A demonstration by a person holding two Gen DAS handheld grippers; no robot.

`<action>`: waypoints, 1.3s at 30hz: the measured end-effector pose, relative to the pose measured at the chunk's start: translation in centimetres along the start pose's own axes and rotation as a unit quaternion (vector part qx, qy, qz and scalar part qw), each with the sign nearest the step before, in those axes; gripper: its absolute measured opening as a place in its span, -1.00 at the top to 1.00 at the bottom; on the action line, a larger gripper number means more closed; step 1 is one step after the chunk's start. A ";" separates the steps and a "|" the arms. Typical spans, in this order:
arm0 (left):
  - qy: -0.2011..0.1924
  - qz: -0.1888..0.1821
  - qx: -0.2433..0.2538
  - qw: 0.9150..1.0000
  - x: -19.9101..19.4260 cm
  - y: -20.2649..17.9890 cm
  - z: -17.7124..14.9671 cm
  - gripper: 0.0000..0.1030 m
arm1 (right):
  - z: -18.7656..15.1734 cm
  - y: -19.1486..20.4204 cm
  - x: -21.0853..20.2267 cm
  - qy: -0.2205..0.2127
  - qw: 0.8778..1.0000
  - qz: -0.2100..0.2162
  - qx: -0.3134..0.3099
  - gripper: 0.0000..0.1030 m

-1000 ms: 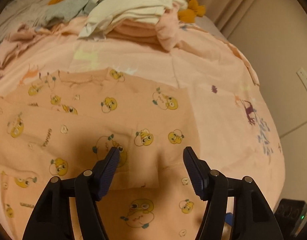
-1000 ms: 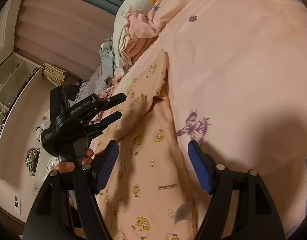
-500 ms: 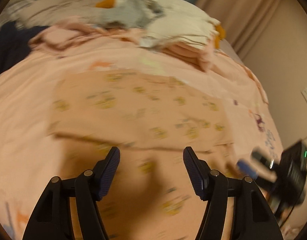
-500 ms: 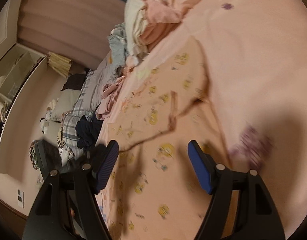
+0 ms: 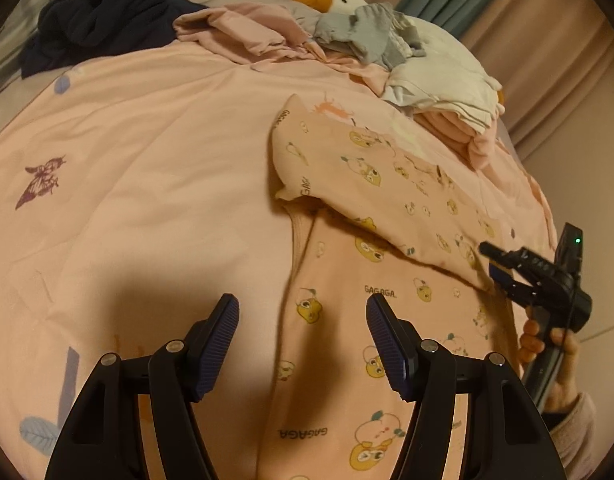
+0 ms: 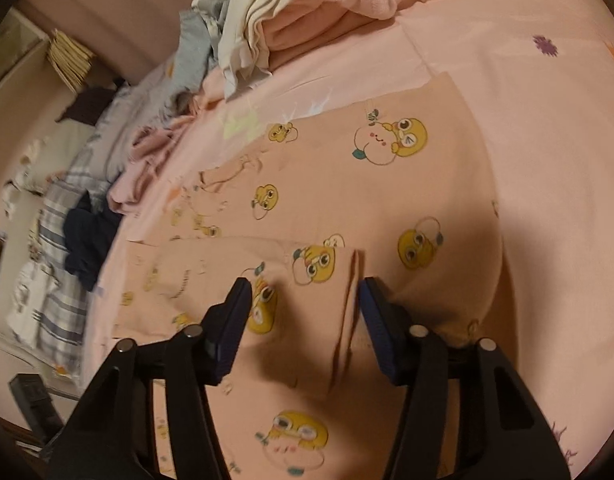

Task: Fold small clothes

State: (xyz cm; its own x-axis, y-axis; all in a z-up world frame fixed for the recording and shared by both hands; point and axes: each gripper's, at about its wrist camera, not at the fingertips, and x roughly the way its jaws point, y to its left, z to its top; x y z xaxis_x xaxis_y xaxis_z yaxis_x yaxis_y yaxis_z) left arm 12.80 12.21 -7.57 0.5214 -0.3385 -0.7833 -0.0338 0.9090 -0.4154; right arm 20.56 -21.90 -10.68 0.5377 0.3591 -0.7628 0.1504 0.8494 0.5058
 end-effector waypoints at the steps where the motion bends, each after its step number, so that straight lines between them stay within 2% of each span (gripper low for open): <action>1: 0.000 -0.003 -0.003 1.000 0.0 0.2 0.0 -0.26 | 0.0 0.4 0.2 -0.002 1.000 -0.016 -0.012 0.29; 4: 0.003 -0.005 -0.010 1.000 0.2 0.7 0.0 -0.26 | 0.0 1.1 0.6 -0.002 0.999 -0.042 -0.035 0.82; 6: 0.006 -0.007 -0.015 1.000 0.3 1.0 0.1 -0.26 | 0.2 1.6 0.5 -0.004 0.997 -0.056 -0.045 0.85; 8: 0.007 -0.006 -0.019 1.000 0.2 1.4 0.1 -0.26 | 0.7 2.3 -0.4 -0.016 0.997 -0.049 -0.051 0.87; 13: 0.001 0.000 -0.020 1.000 -0.2 1.7 0.2 -0.26 | 2.6 4.1 -6.0 -0.093 0.992 -0.012 -0.081 0.87; 16: -0.003 0.004 -0.016 1.000 -0.3 1.5 0.2 -0.26 | 3.7 3.5 -8.8 -0.124 0.989 -0.008 -0.076 0.87; 18: -0.001 0.002 -0.013 1.000 -0.1 1.2 0.2 -0.26 | 4.1 2.7 -9.9 -0.139 0.987 -0.020 -0.073 0.87; 23: 0.005 0.002 0.001 1.000 0.7 0.1 0.9 -0.26 | 4.1 -0.4 -8.4 -0.114 0.990 -0.060 -0.047 0.86; 25: 0.004 0.004 0.010 1.000 1.0 -0.5 1.4 -0.26 | 3.9 -1.5 -7.0 -0.085 0.994 -0.053 -0.036 0.83; 29: 0.003 0.001 0.031 1.000 1.7 -2.2 2.7 -0.25 | 3.6 -2.5 -4.5 -0.046 0.993 -0.103 -0.045 0.72; 30: 0.002 -0.001 0.038 0.999 1.9 -2.7 3.1 -0.26 | 3.6 -2.8 -4.4 -0.045 0.992 -0.108 -0.042 0.67; 31: 0.001 -0.004 0.043 0.999 2.0 -3.2 3.4 -0.26 | 3.7 -3.2 -4.6 -0.050 0.991 -0.117 -0.037 0.53; 33: -0.003 -0.013 0.053 0.999 2.4 -4.2 4.3 -0.26 | 3.9 -3.8 -5.8 -0.071 0.989 -0.123 -0.035 0.47; 35: -0.004 -0.025 0.058 0.998 2.9 -4.9 5.0 -0.25 | 4.0 -3.9 -7.0 -0.089 0.988 -0.120 -0.035 0.47; 39: 0.000 -0.066 0.071 0.995 4.7 -6.5 6.0 -0.25 | 3.5 -3.4 -8.3 -0.091 0.993 -0.050 -0.050 0.48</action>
State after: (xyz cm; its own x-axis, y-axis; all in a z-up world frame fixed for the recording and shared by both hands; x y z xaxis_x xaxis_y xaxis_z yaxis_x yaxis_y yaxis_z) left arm 20.60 6.12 -5.76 0.5126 -0.4573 -0.7267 0.1549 0.8818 -0.4455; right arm 18.46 -29.11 -4.67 0.6672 0.2020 -0.7169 0.1330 0.9148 0.3815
